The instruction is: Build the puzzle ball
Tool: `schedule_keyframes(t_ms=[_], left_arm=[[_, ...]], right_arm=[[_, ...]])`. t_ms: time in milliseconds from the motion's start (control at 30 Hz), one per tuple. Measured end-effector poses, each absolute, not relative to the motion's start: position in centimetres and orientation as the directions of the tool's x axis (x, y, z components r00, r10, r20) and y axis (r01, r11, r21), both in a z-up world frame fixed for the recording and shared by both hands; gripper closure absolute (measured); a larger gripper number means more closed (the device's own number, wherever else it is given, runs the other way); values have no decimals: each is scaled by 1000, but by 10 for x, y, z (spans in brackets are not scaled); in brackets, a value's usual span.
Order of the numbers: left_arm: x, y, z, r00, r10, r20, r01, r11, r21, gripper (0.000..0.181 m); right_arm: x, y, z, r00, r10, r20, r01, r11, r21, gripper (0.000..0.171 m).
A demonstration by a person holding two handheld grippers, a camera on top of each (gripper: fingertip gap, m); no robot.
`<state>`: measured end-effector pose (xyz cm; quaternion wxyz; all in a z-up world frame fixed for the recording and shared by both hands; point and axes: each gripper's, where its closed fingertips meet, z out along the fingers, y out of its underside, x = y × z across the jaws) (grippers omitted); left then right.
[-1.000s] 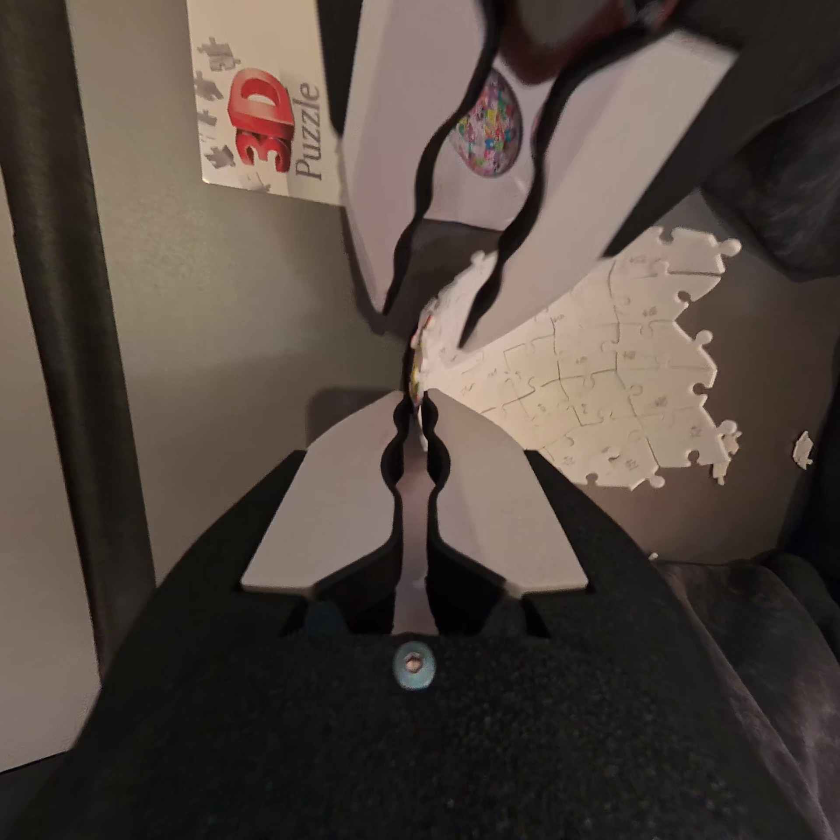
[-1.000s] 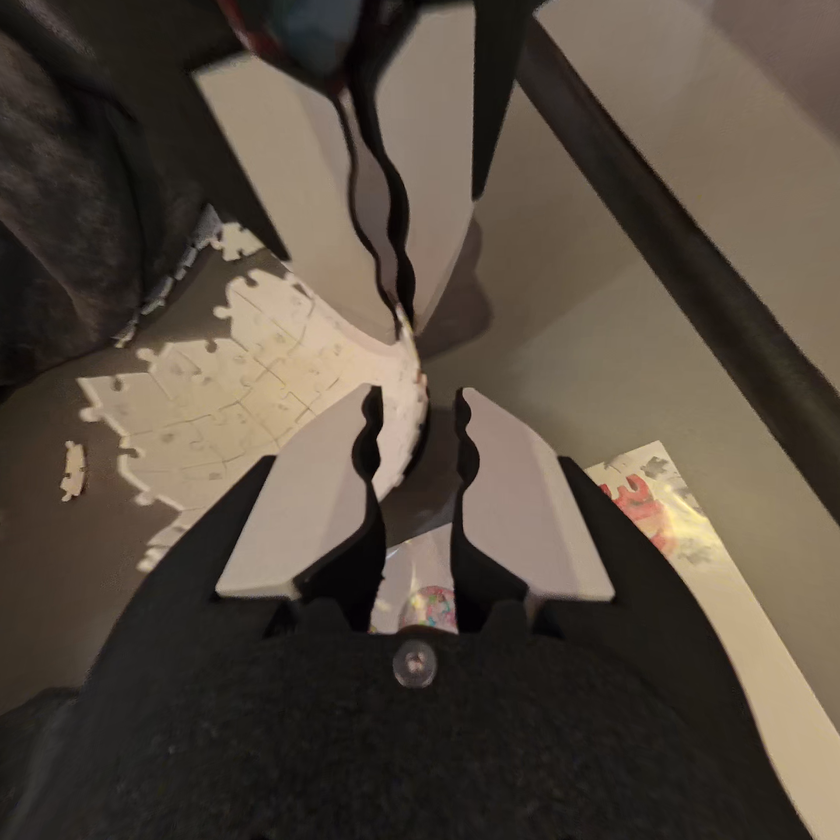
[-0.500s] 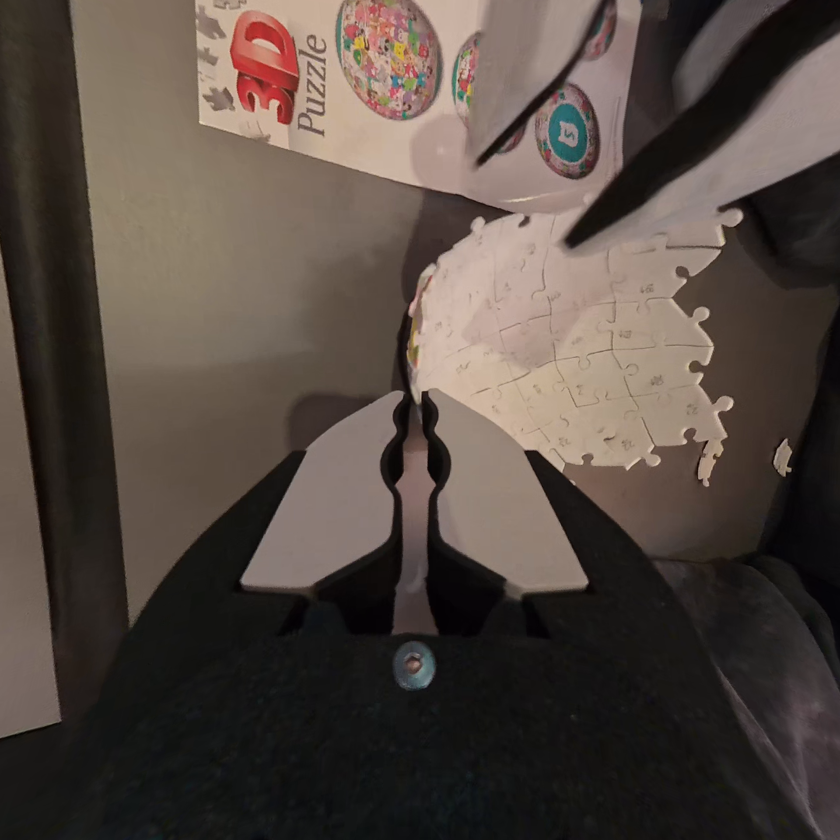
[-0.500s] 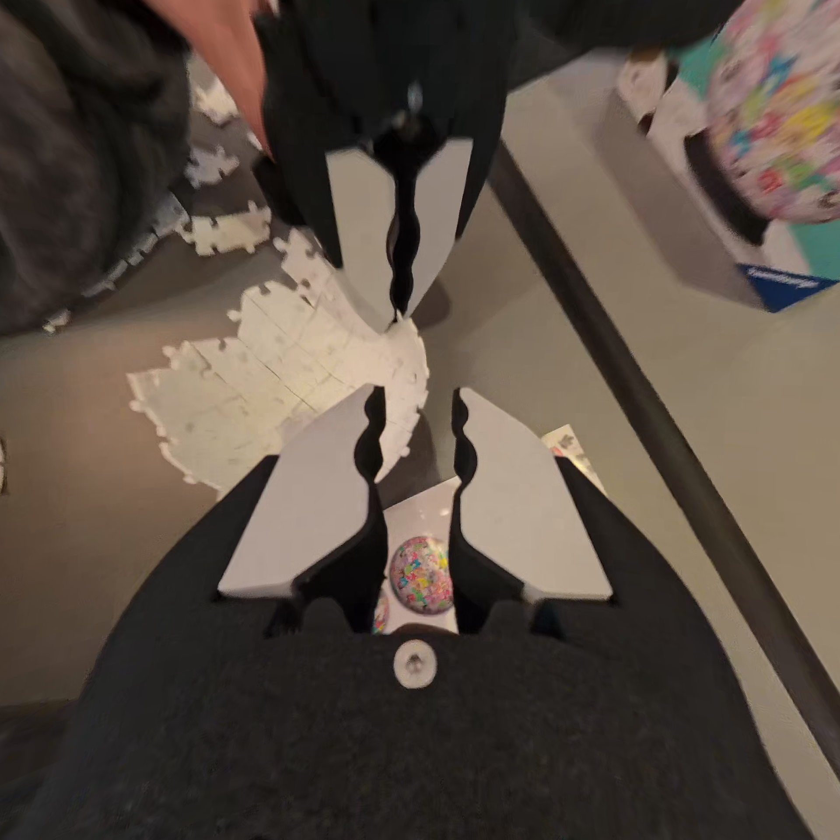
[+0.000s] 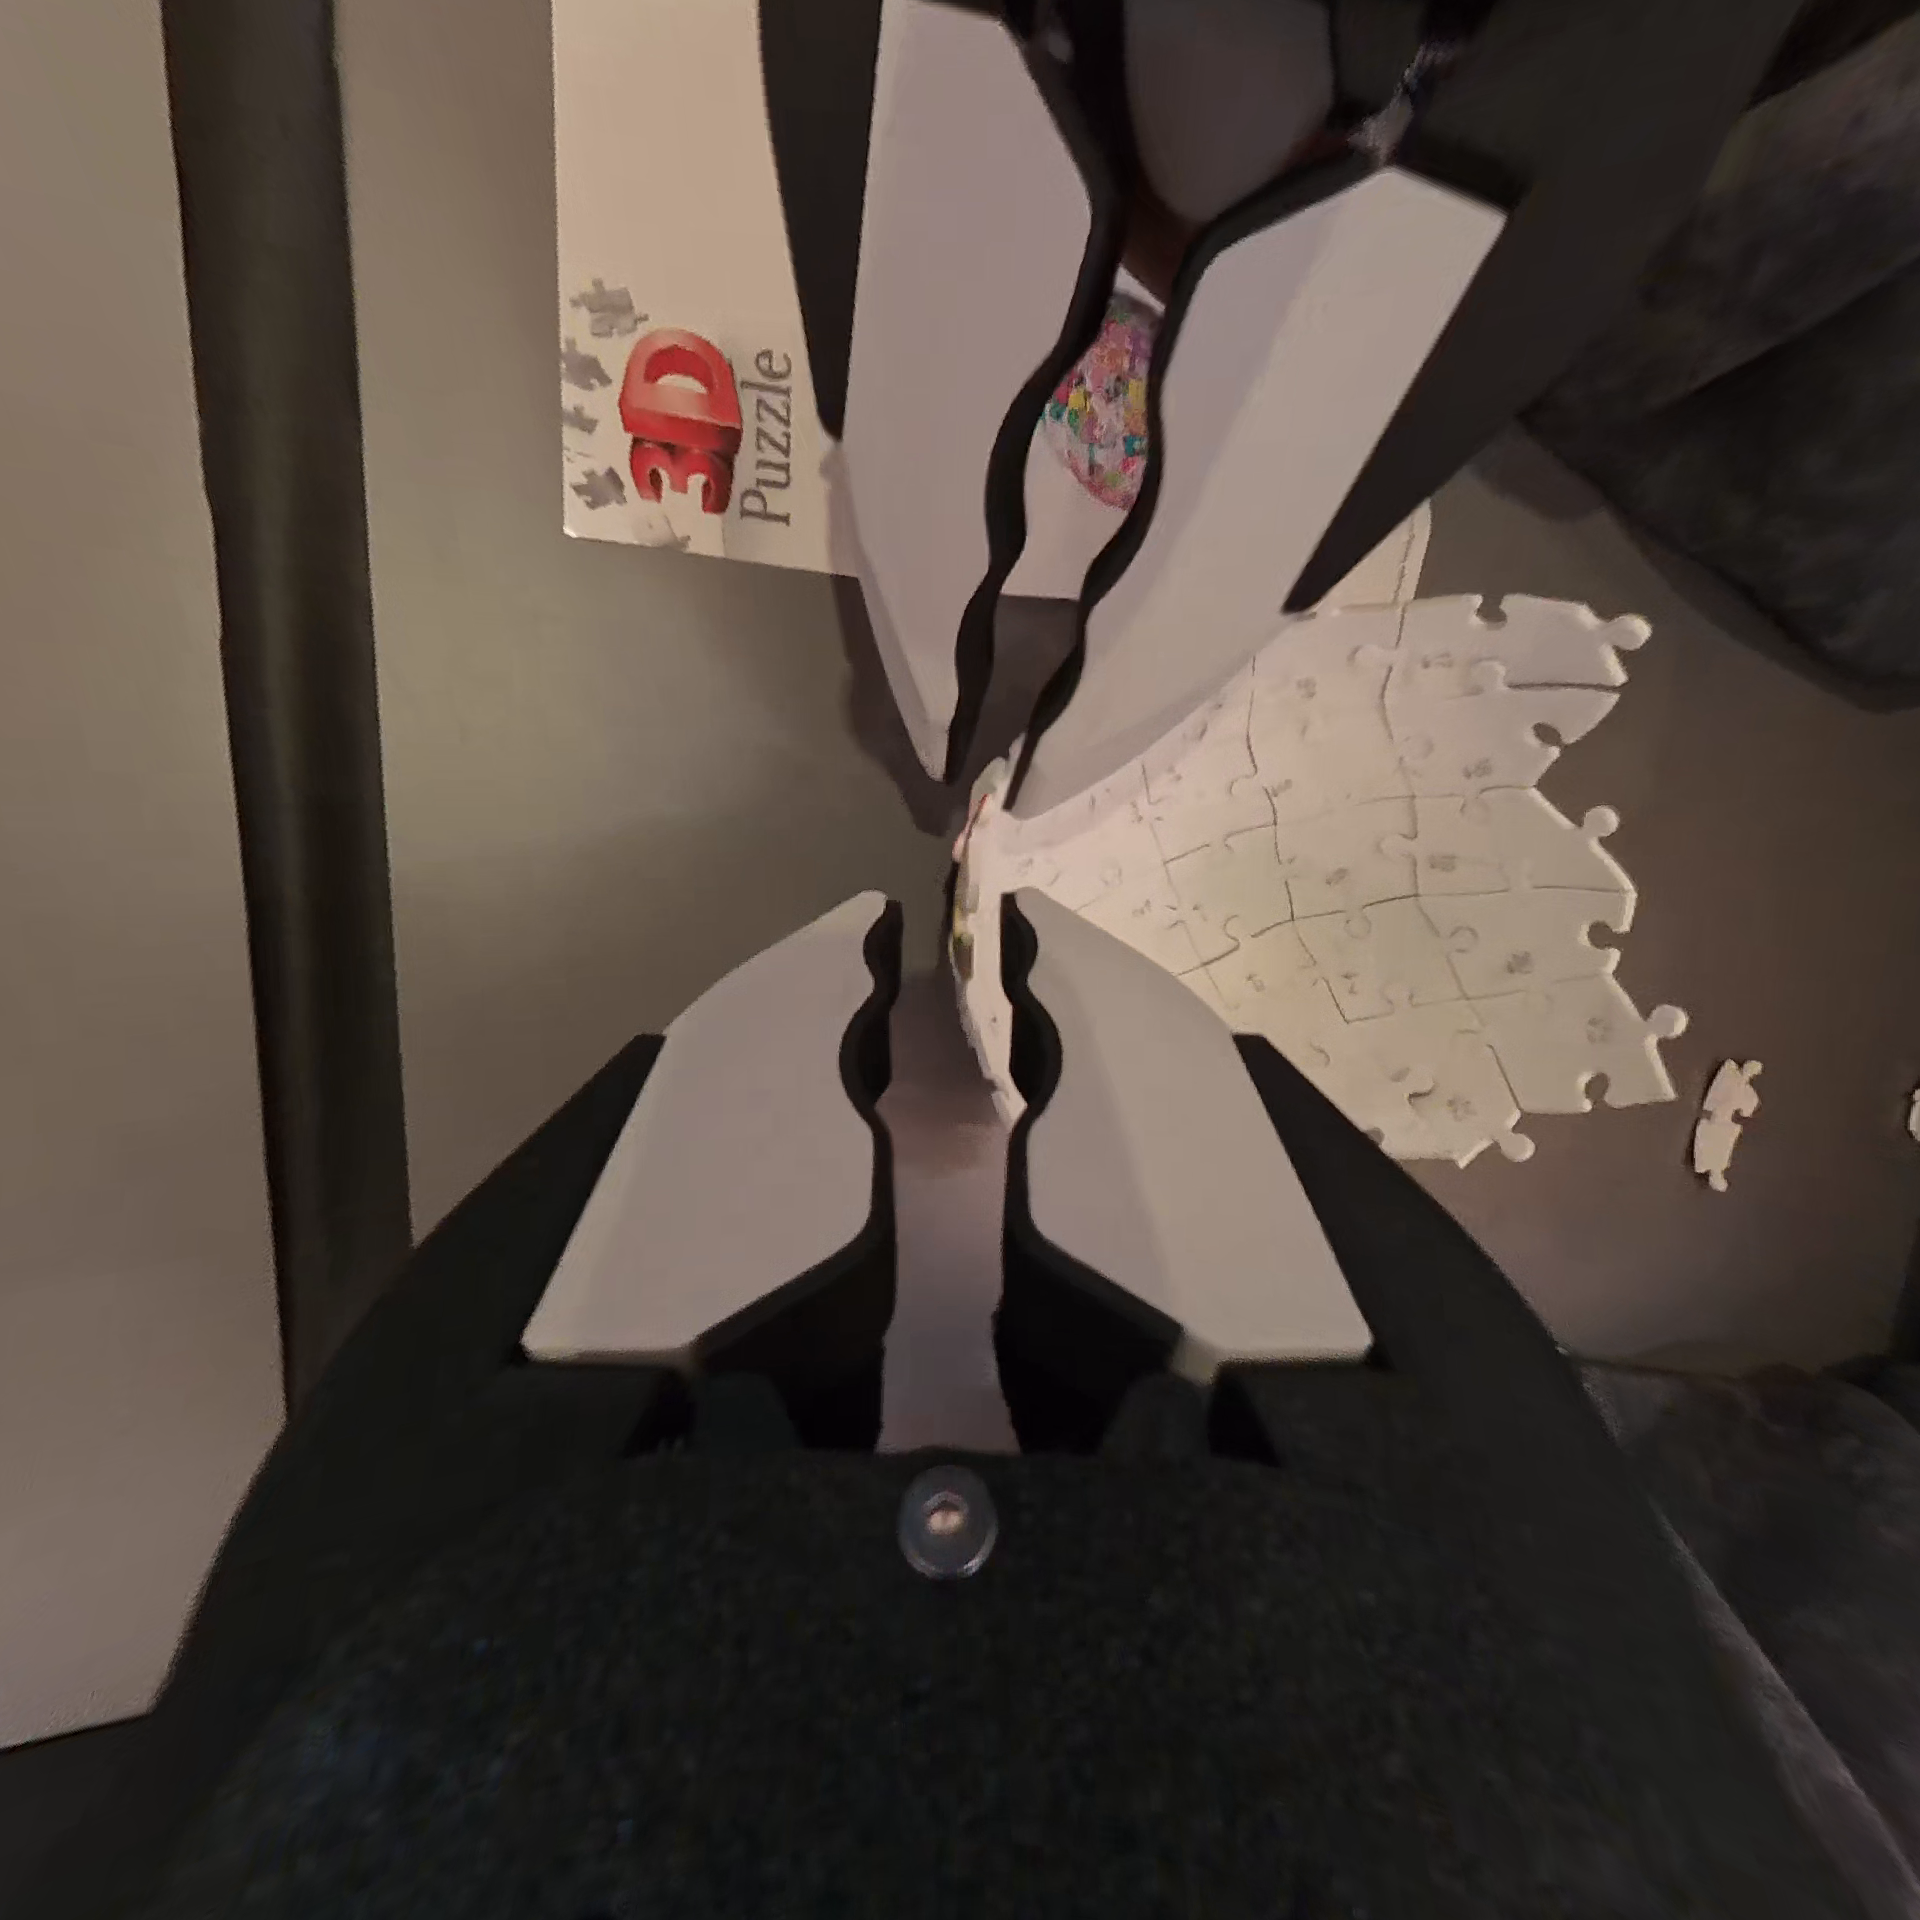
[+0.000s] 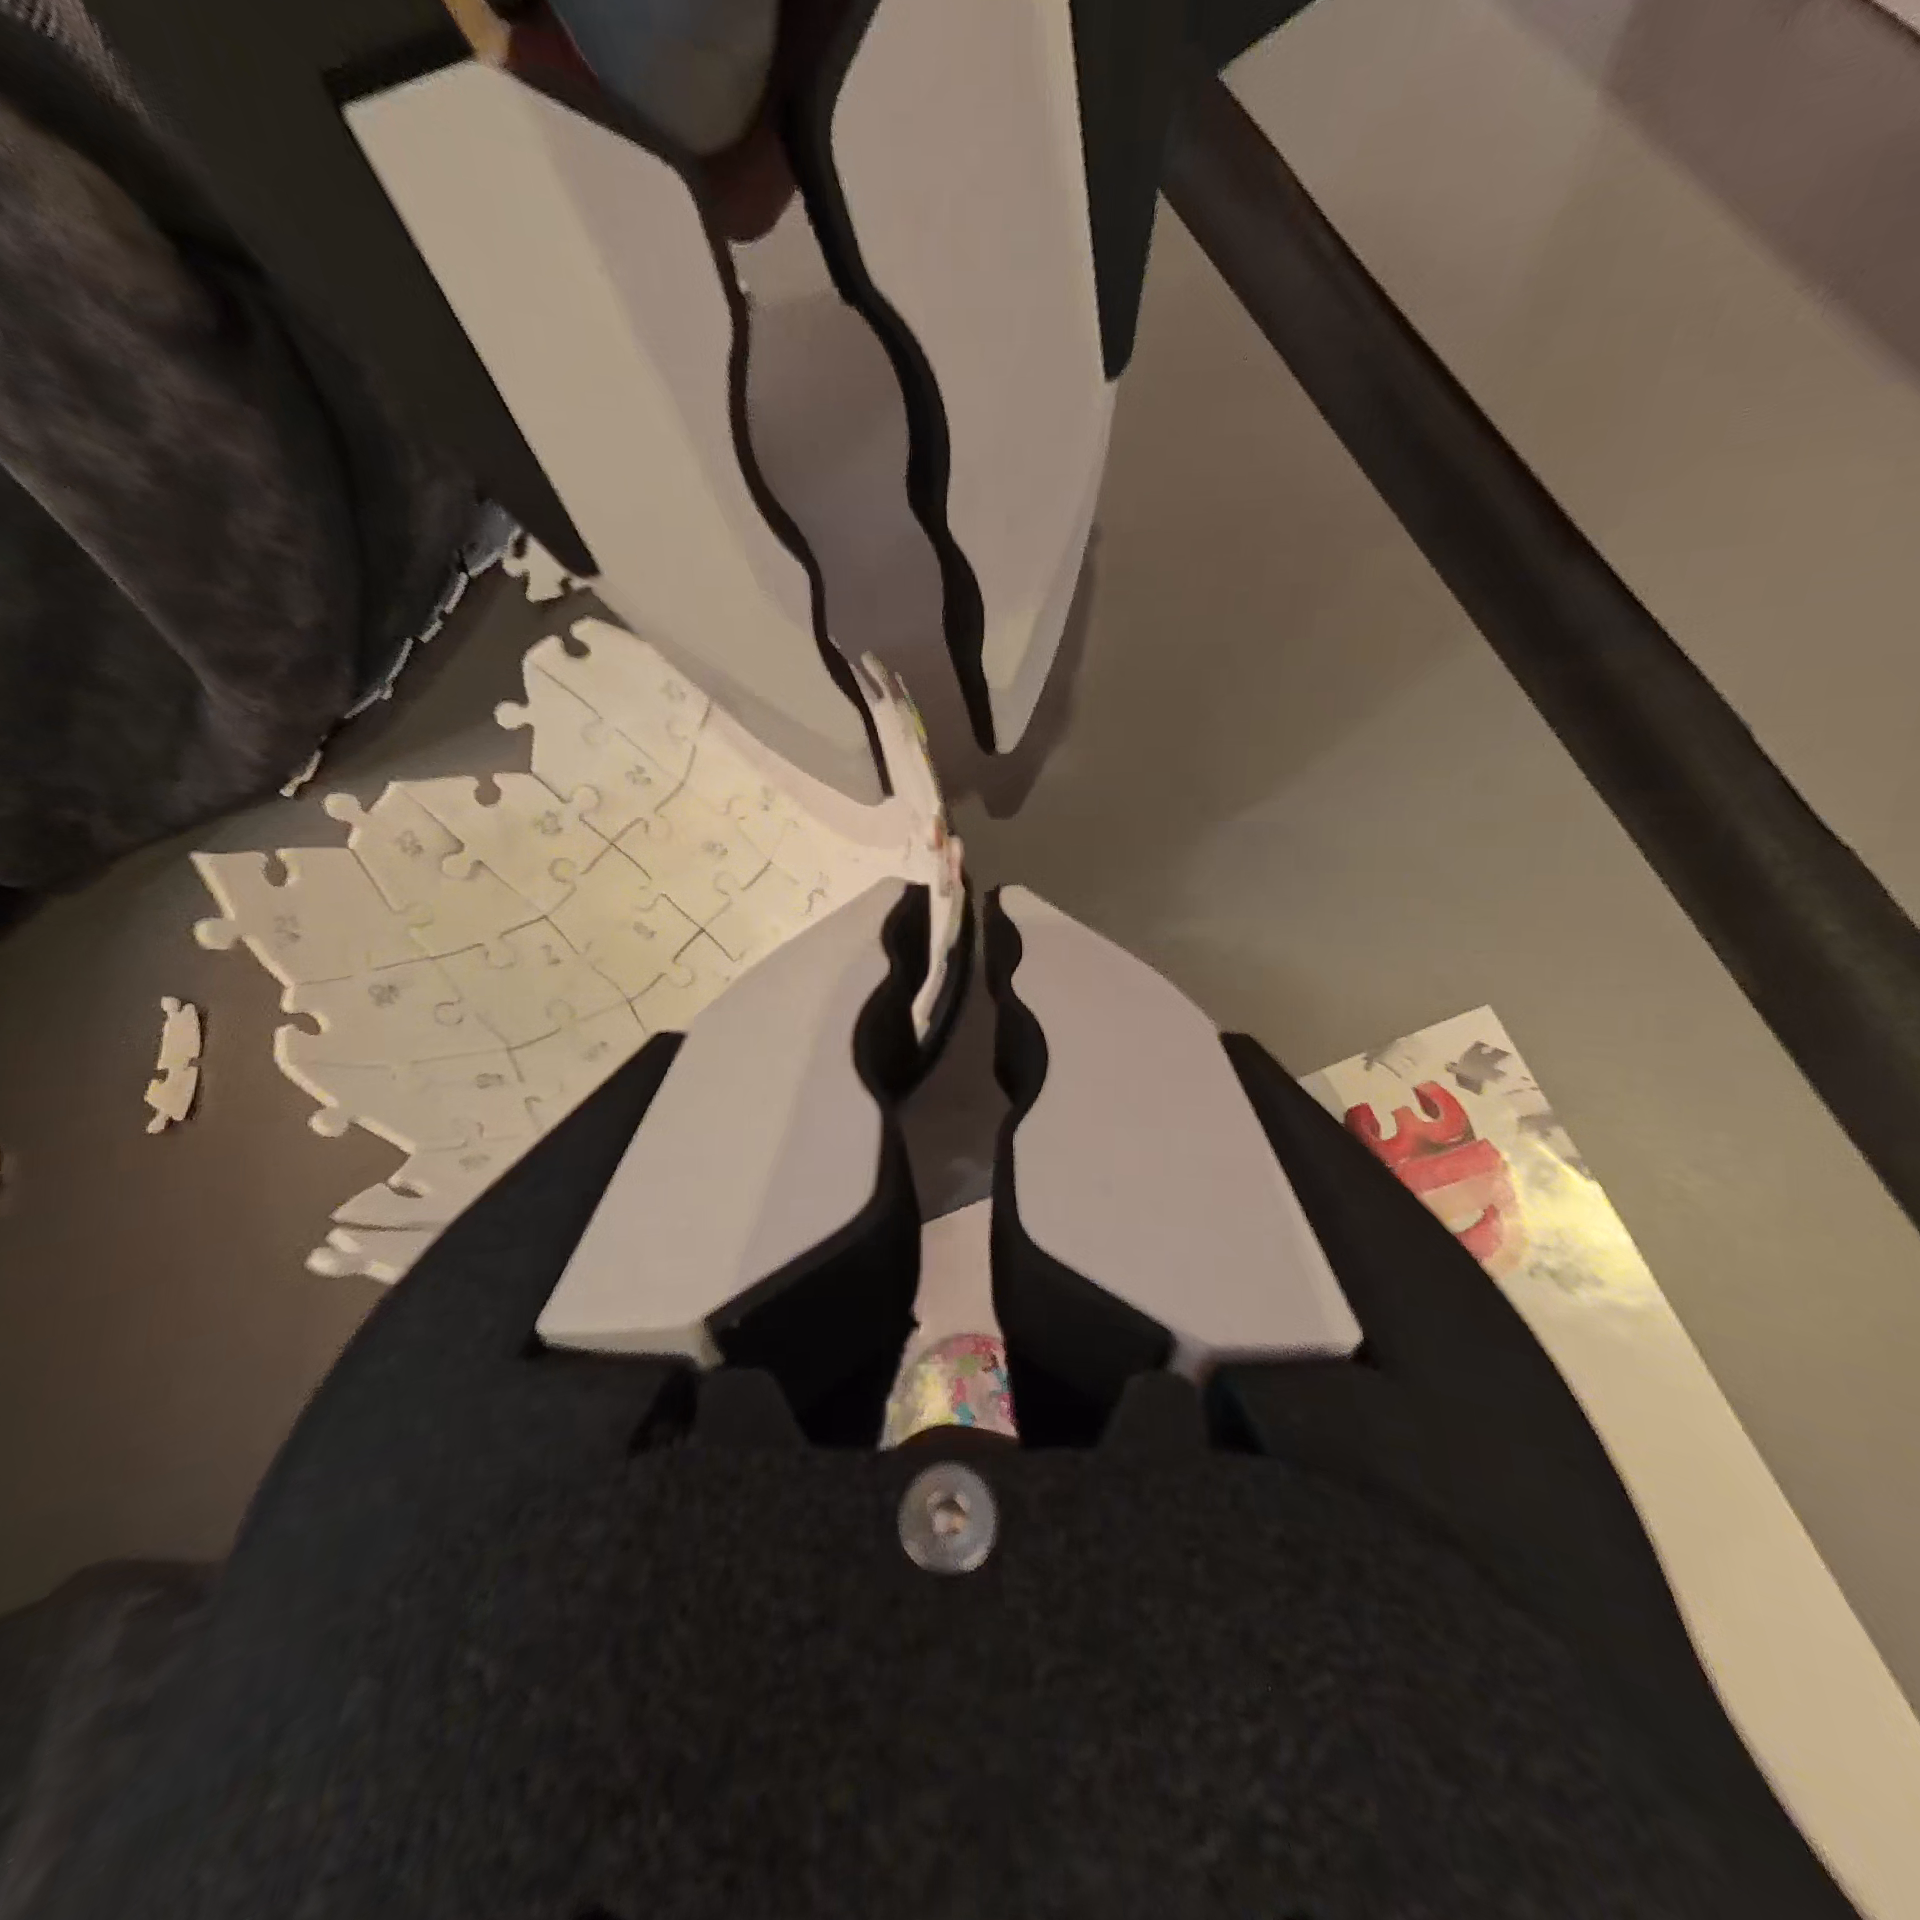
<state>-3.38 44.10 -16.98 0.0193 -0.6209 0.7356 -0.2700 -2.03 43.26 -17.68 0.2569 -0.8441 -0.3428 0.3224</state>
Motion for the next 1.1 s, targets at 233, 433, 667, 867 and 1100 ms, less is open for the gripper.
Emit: schedule_keyframes(t_ms=[233, 433, 667, 867, 1100], left_arm=[[-30, 440, -168, -254, -927, 275, -889, 113, -443, 178], [-30, 441, -170, -260, -925, 277, -888, 117, -444, 179], [-32, 439, -172, -276, -923, 268, -887, 138, -440, 179], [-32, 439, -172, -276, -921, 276, -889, 135, -438, 179], [-34, 438, -170, -276, -919, 280, -888, 133, -440, 179]], right_arm=[[-26, 435, -181, 551, 746, -374, 408, -631, -659, 167], [-25, 434, -183, 549, 753, -361, 419, -623, -661, 168], [-27, 432, -185, 529, 758, -383, 410, -623, -666, 168], [-27, 431, -184, 523, 773, -358, 429, -602, -674, 168], [-28, 431, -183, 519, 775, -361, 425, -600, -677, 169]])
